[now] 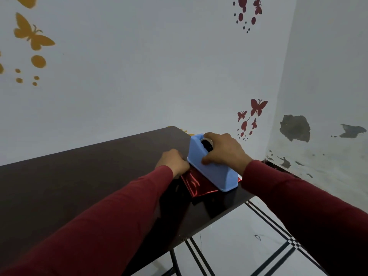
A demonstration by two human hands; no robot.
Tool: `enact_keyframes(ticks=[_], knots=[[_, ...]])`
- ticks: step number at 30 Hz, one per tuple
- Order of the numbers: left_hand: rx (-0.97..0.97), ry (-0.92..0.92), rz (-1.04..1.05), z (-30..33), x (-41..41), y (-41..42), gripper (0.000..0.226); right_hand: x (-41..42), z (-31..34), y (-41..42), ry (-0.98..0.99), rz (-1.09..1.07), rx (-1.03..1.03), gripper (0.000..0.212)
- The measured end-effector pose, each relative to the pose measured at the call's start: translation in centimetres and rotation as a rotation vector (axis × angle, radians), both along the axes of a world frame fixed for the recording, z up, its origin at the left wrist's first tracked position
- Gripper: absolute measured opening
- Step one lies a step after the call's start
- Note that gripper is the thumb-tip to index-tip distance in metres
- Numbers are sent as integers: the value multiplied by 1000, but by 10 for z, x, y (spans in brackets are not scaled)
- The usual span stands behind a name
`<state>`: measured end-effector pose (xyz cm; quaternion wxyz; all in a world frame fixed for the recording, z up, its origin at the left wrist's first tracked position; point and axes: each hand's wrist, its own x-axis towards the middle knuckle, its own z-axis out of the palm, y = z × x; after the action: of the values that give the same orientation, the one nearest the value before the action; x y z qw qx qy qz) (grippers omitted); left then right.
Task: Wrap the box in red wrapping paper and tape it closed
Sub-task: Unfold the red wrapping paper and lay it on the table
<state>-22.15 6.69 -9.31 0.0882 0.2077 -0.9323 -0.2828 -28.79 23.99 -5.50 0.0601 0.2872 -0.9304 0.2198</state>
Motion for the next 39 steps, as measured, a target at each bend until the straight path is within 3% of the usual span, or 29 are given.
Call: enact_keyframes(ticks=[4, 9, 14, 18, 22, 29, 32, 37, 39], knots=[[21, 121, 104, 16, 26, -45, 12, 12, 6, -24, 26, 33, -62, 70], [-2, 399, 270, 51, 87, -122, 16, 32, 11, -74, 28, 93, -86, 67], [-71, 694, 328, 87, 152, -176, 9, 50, 10, -120, 13, 109, -32, 60], [-128, 809, 333, 110, 192, -209, 10, 61, 5, -154, -10, 138, 22, 56], [-216, 819, 321, 118, 209, -227, 8, 65, -2, -168, -21, 107, 66, 65], [-130, 819, 242, 117, 214, -235, 3, 75, 0, -180, -48, 65, 153, 81], [-94, 805, 170, 117, 210, -234, 3, 77, 16, -186, 8, 64, 186, 72], [-87, 721, -24, 128, 209, -227, 5, 98, 74, -219, 167, 392, -223, 86], [-112, 655, -113, 136, 211, -225, 9, 109, 94, -236, 281, 508, -235, 98]])
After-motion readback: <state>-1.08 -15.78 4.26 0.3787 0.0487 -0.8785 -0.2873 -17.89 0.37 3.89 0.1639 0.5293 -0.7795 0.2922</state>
